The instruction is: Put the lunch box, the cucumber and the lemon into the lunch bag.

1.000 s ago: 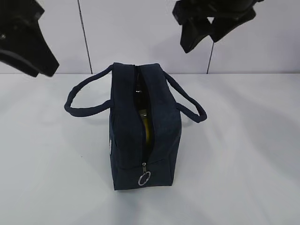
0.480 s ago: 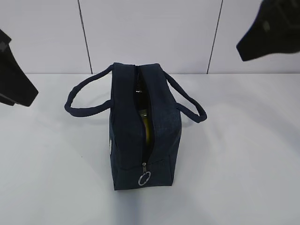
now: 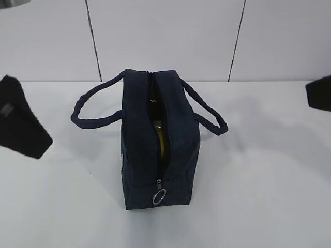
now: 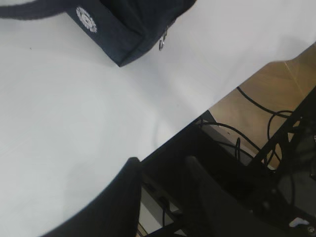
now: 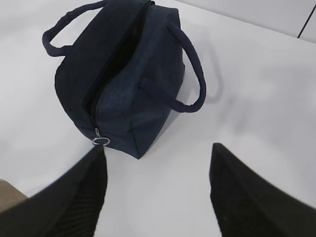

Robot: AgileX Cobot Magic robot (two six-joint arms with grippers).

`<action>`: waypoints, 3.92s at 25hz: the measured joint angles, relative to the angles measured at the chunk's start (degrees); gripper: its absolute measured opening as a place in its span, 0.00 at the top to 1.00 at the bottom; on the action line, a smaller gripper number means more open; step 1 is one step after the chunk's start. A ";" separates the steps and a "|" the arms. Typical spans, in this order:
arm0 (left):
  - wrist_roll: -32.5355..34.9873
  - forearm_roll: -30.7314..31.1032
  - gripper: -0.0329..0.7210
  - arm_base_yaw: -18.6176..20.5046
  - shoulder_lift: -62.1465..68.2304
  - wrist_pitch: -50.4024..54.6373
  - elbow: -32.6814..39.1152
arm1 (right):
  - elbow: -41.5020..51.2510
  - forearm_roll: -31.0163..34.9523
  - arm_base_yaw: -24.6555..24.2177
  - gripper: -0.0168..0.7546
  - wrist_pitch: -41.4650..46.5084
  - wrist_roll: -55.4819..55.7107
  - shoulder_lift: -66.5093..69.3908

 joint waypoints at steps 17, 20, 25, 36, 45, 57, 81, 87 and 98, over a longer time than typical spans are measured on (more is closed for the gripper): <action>-3.25 -1.15 0.72 -1.45 -15.20 0.23 10.22 | 17.05 24.85 0.00 0.37 -6.56 -22.28 -14.65; -3.25 -1.36 0.72 -1.45 -16.32 0.36 10.22 | 18.08 25.67 0.00 0.37 -7.26 -23.54 -14.64; -3.25 -1.26 0.72 -1.45 -15.91 0.40 10.22 | 18.46 26.04 0.00 0.37 -8.05 -23.90 -14.64; -2.27 2.87 0.71 -1.45 -15.76 -4.66 12.94 | 29.45 37.39 0.00 0.37 -19.67 -40.57 -14.75; 2.22 5.00 0.71 -1.45 -19.43 -26.25 25.63 | 34.07 40.88 0.00 0.37 -24.13 -41.54 -14.75; 2.48 4.31 0.71 -1.45 -19.84 -35.83 29.54 | 34.99 47.84 0.00 0.37 -25.84 -41.67 -8.28; 2.48 4.24 0.70 -1.45 -19.84 -38.14 29.54 | 17.49 -8.12 0.00 0.37 -13.97 6.45 17.69; 2.48 4.91 0.70 -1.45 -19.84 -38.14 29.54 | 18.18 -10.02 3.17 0.37 -26.18 6.45 17.72; 2.48 5.94 0.70 -1.45 -17.60 -38.93 29.54 | 26.87 -10.25 6.86 0.37 -43.08 6.48 18.14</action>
